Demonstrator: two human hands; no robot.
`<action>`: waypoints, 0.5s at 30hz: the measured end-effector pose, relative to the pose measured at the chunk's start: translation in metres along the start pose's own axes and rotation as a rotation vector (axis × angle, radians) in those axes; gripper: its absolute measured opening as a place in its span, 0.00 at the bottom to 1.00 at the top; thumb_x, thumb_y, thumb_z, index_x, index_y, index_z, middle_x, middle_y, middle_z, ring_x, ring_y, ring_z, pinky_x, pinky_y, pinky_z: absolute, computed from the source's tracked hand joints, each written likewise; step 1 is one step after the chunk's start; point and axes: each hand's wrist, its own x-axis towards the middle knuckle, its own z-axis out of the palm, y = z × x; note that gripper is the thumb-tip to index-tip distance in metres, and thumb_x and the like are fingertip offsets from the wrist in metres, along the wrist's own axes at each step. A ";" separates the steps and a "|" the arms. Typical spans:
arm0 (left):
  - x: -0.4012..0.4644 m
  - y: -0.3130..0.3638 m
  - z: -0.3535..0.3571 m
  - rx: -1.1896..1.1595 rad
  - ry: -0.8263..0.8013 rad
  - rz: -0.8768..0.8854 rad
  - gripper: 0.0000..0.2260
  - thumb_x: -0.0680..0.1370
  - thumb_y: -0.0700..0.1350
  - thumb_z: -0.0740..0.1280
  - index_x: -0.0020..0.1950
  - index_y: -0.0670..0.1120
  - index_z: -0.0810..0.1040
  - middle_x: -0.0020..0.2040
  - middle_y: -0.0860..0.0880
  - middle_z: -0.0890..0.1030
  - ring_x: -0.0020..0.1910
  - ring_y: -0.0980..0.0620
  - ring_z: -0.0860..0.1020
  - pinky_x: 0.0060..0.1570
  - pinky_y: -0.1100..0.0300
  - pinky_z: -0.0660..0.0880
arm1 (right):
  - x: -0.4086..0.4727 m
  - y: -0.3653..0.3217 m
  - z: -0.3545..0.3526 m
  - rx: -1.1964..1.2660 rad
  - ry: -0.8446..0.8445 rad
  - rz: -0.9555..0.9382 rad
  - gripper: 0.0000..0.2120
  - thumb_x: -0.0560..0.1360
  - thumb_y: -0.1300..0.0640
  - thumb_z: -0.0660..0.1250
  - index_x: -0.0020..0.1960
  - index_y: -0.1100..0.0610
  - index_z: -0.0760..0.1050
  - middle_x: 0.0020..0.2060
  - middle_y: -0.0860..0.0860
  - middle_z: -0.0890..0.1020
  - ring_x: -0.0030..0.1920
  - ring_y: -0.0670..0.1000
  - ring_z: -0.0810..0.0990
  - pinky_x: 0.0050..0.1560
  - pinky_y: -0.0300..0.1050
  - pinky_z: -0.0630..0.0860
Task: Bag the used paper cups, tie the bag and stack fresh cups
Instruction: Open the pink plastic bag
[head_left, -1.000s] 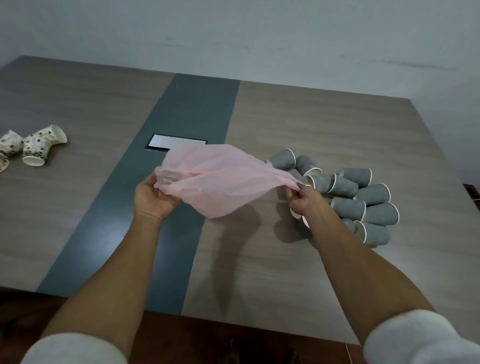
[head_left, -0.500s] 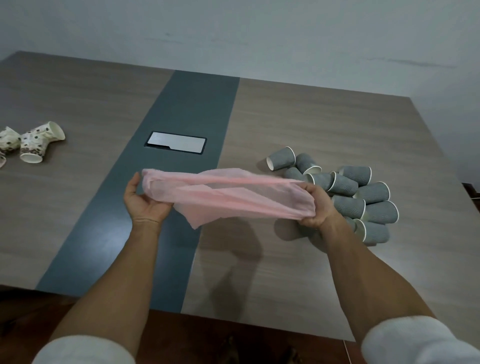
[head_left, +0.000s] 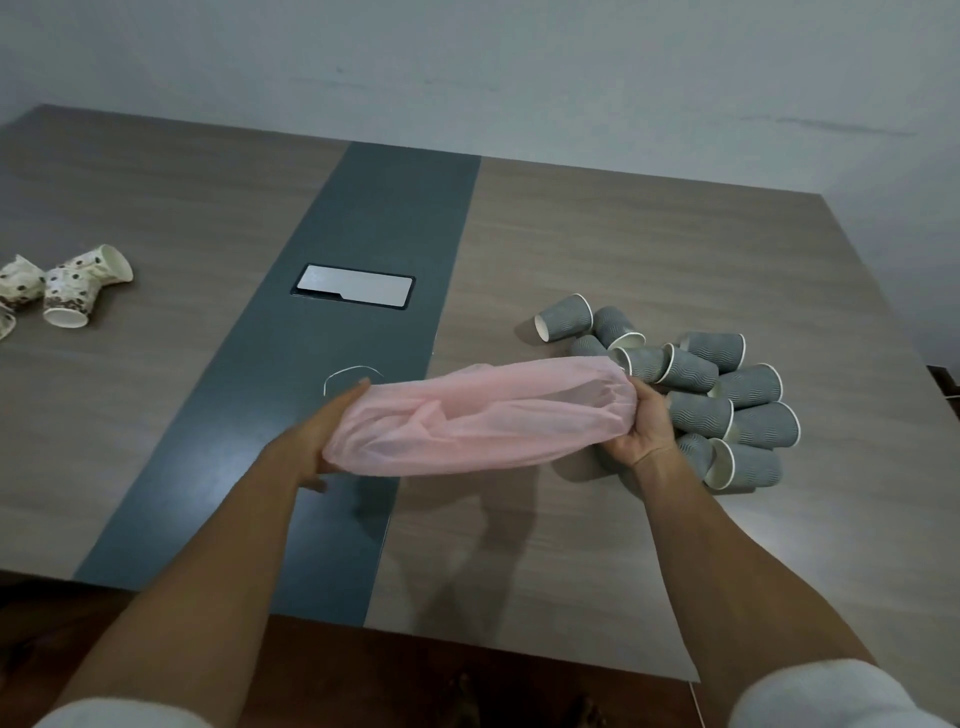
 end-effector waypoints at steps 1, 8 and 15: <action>0.004 0.004 0.008 0.137 0.241 0.072 0.58 0.54 0.81 0.71 0.74 0.46 0.72 0.70 0.42 0.78 0.67 0.40 0.77 0.63 0.41 0.74 | -0.001 0.003 0.000 -0.012 0.006 0.031 0.15 0.73 0.57 0.62 0.48 0.66 0.82 0.39 0.61 0.86 0.36 0.58 0.87 0.37 0.55 0.84; 0.009 0.024 0.088 1.084 0.315 0.969 0.26 0.76 0.64 0.64 0.72 0.56 0.72 0.66 0.52 0.81 0.72 0.49 0.73 0.75 0.47 0.39 | 0.002 0.004 0.006 -0.258 0.001 0.193 0.18 0.77 0.52 0.63 0.51 0.65 0.84 0.45 0.62 0.86 0.45 0.61 0.87 0.49 0.56 0.83; 0.000 0.039 0.112 0.555 0.174 0.696 0.06 0.73 0.50 0.66 0.39 0.50 0.74 0.38 0.52 0.78 0.40 0.47 0.76 0.43 0.54 0.72 | 0.006 0.009 0.035 -1.010 0.379 -0.408 0.41 0.69 0.31 0.71 0.72 0.54 0.68 0.63 0.54 0.79 0.62 0.55 0.79 0.65 0.55 0.76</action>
